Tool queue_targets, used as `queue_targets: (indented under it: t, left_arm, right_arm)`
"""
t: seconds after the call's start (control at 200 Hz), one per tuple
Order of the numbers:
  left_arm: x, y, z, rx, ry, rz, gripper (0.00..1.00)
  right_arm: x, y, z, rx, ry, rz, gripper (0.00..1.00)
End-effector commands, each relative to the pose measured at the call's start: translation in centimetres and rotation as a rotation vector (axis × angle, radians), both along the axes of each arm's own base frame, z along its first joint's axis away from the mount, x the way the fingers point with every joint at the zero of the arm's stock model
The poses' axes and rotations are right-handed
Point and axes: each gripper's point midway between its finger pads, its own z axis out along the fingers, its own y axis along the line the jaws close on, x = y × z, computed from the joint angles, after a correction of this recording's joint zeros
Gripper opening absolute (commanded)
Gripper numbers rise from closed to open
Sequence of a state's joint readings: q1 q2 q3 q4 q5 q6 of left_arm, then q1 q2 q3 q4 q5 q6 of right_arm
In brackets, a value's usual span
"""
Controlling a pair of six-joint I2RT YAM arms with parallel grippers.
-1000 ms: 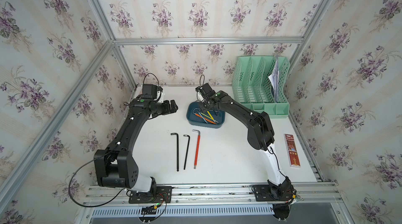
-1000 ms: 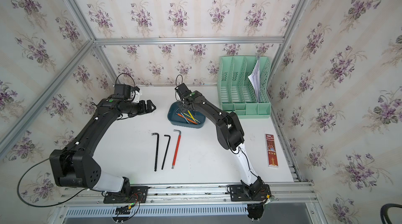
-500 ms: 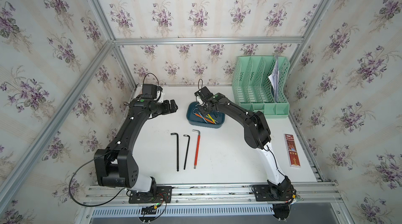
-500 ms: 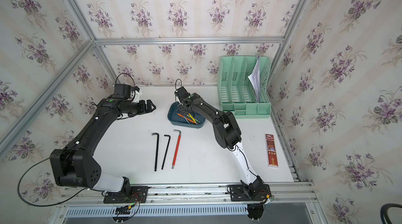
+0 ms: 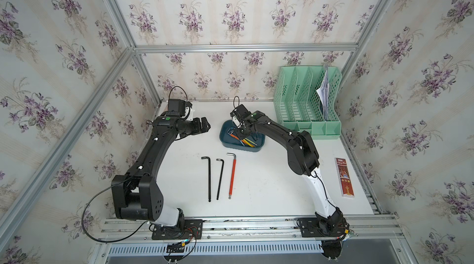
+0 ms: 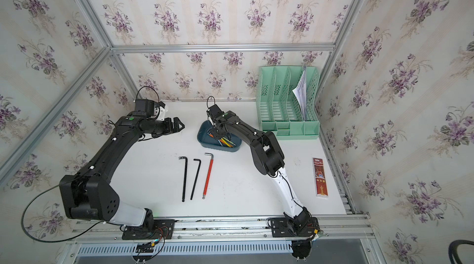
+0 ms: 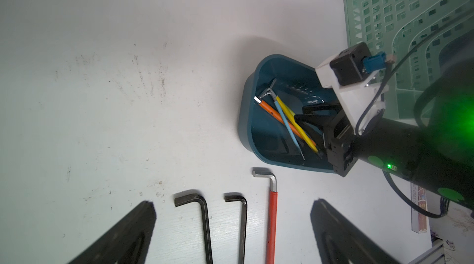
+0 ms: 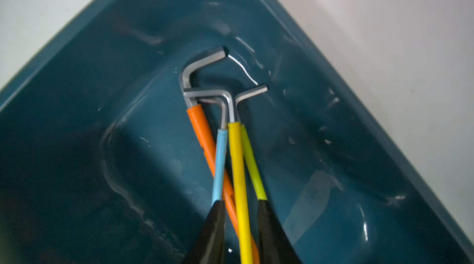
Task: Put the hex key on the desktop into the storage box
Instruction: Place the Allen key in the storage box, then adjust the Allen key at the center of the board.
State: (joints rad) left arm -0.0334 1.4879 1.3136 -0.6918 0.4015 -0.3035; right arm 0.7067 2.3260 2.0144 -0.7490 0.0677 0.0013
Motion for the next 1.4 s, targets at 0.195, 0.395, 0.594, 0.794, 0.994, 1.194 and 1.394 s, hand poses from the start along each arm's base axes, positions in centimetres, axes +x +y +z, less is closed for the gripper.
queue_targets:
  t: [0.195,0.395,0.594,0.794,0.994,1.194,1.394]
  left_arm:
    - [0.2,-0.3,1.5,-0.020,-0.106,-0.012,0.99]
    - [-0.2,-0.3,2.9,-0.017,-0.187,-0.015,0.99]
    - [-0.8,-0.8,3.7,-0.022,-0.239,-0.043,0.99]
    - [-1.2,-1.5,3.5,0.032,-0.248,-0.069,0.99]
    - [-1.3,-1.8,3.3,0.047,-0.249,-0.080,0.99]
    - [-1.3,-1.3,3.1,0.080,-0.256,-0.062,0.99]
    - [-1.2,-0.8,3.0,0.109,-0.258,-0.041,0.99]
  right_arm:
    - [-1.5,-1.5,5.0,0.135,-0.064,-0.161,0.42]
    - [-5.0,-2.4,6.6,0.229,-0.038,-0.232,0.43]
    - [-9.5,-2.6,5.9,0.186,-0.041,-0.257,0.42]
    - [-12.7,-2.5,5.0,0.204,-0.030,-0.276,0.43]
    - [-13.8,-3.2,4.2,0.227,-0.017,-0.336,0.42]
    - [-15.2,-3.4,3.7,0.243,0.009,-0.332,0.42]
    - [-16.4,-4.7,2.8,0.202,0.019,-0.358,0.41]
